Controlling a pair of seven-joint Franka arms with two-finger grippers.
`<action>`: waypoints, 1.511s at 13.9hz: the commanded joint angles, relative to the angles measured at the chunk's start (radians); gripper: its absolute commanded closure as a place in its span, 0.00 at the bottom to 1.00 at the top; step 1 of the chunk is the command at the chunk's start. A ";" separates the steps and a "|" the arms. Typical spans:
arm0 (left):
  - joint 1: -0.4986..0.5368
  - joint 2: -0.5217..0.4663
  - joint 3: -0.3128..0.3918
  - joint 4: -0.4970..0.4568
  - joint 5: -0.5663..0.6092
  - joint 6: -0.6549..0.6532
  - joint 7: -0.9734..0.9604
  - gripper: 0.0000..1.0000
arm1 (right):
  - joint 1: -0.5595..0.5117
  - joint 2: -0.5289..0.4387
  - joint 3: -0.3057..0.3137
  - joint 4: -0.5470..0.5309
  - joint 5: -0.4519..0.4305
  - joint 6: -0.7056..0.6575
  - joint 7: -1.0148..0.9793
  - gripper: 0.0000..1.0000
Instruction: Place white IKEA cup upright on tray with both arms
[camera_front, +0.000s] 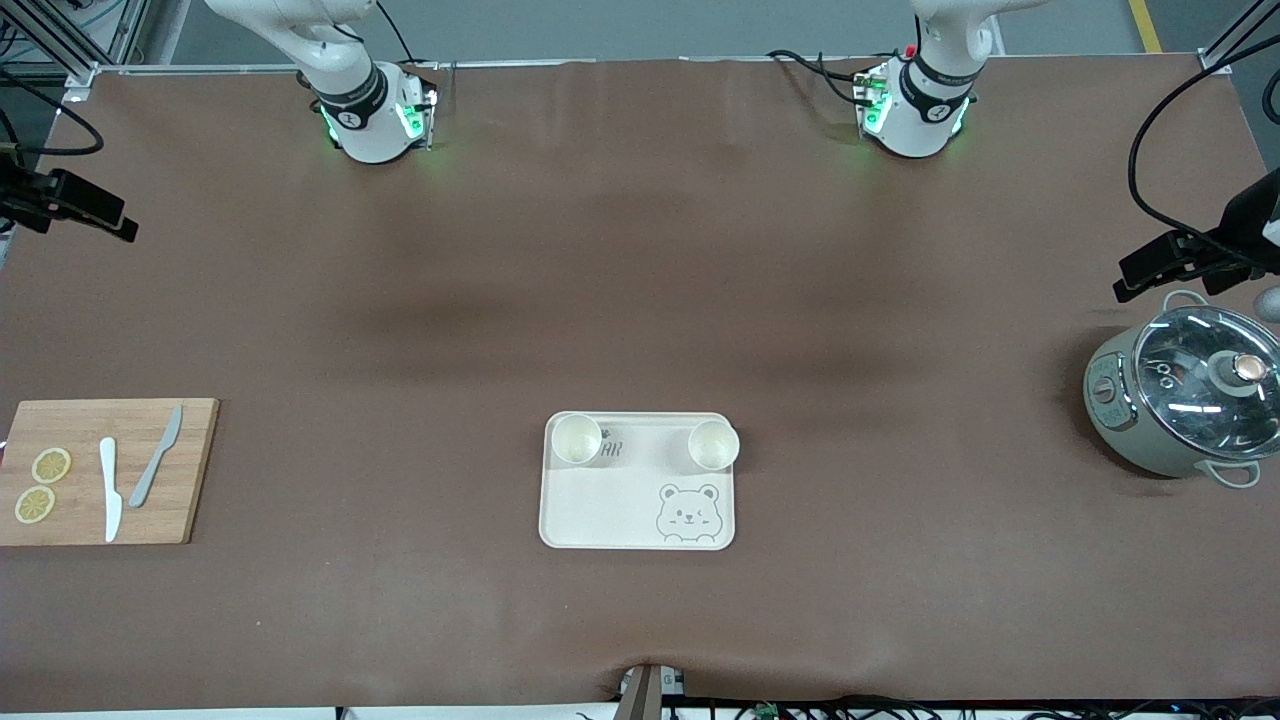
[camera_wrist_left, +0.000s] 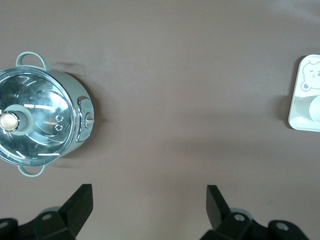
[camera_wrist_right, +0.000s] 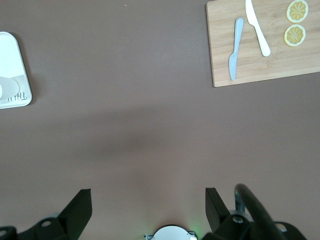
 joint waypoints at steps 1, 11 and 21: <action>0.007 0.005 -0.003 0.022 -0.009 -0.004 -0.002 0.00 | -0.014 -0.019 0.010 -0.015 -0.004 -0.005 -0.003 0.00; -0.151 -0.066 0.172 -0.031 -0.020 -0.015 0.024 0.00 | -0.015 -0.019 0.010 -0.016 -0.004 -0.006 -0.003 0.00; -0.251 -0.095 0.215 -0.061 -0.013 -0.043 0.055 0.00 | -0.015 -0.019 0.010 -0.015 -0.004 -0.005 -0.003 0.00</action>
